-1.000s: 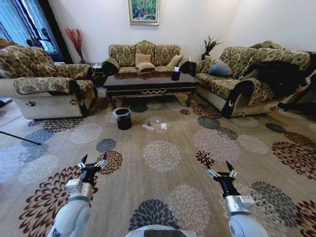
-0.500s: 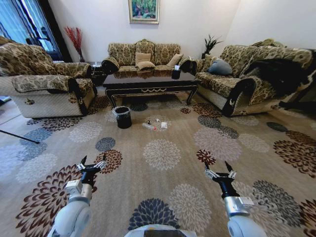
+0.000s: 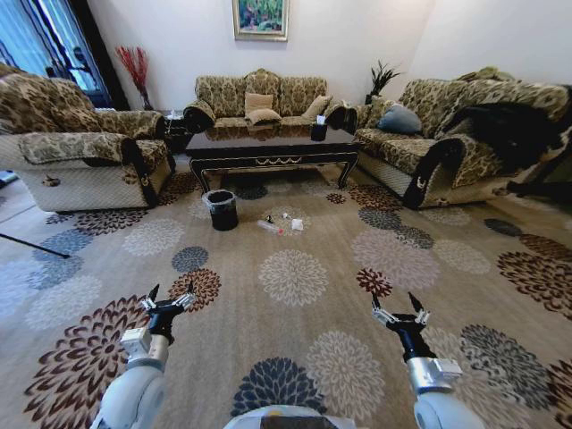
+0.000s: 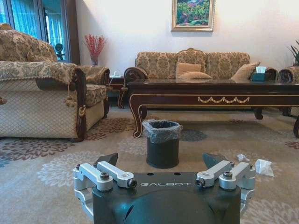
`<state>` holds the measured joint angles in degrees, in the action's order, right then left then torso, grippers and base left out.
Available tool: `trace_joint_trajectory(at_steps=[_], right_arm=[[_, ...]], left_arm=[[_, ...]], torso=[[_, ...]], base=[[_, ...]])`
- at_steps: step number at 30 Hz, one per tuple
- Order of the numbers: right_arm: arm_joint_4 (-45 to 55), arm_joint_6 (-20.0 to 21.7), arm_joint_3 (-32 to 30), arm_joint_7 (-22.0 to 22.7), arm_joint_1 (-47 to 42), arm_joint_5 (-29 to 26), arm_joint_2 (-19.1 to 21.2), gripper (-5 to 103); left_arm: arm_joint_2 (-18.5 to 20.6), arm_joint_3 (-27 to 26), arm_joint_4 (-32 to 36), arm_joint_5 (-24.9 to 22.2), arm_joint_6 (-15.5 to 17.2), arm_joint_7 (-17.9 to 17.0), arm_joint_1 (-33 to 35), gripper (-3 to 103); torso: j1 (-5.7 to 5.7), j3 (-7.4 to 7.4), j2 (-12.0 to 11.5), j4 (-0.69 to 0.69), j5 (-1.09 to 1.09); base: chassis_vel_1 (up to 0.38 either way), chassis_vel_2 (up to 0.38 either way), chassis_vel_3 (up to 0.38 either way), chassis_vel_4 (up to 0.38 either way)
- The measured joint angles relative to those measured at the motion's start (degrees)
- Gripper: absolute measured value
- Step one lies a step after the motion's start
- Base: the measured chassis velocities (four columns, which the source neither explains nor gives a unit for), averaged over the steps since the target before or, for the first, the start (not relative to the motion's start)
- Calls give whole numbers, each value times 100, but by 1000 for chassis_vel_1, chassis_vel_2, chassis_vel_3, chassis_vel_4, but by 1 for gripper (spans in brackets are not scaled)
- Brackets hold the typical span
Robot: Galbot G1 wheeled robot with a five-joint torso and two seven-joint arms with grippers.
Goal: Move to the front of the table and pick up the trash from the floor, then place it into the trash bin.
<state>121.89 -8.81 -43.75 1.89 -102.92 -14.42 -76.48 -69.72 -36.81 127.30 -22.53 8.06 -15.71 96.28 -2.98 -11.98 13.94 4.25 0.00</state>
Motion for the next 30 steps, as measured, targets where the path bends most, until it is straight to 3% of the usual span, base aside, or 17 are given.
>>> trace_joint_trajectory(at_steps=[30], right_arm=[[30, -29, 62, 10, -21, 36, -103, 100]], left_arm=[[29, 19, -13, -1, -9, -46, 28, 100]], torso=[[159, 515, -673, 0, 0]], base=[[0, 0, 0, 0]])
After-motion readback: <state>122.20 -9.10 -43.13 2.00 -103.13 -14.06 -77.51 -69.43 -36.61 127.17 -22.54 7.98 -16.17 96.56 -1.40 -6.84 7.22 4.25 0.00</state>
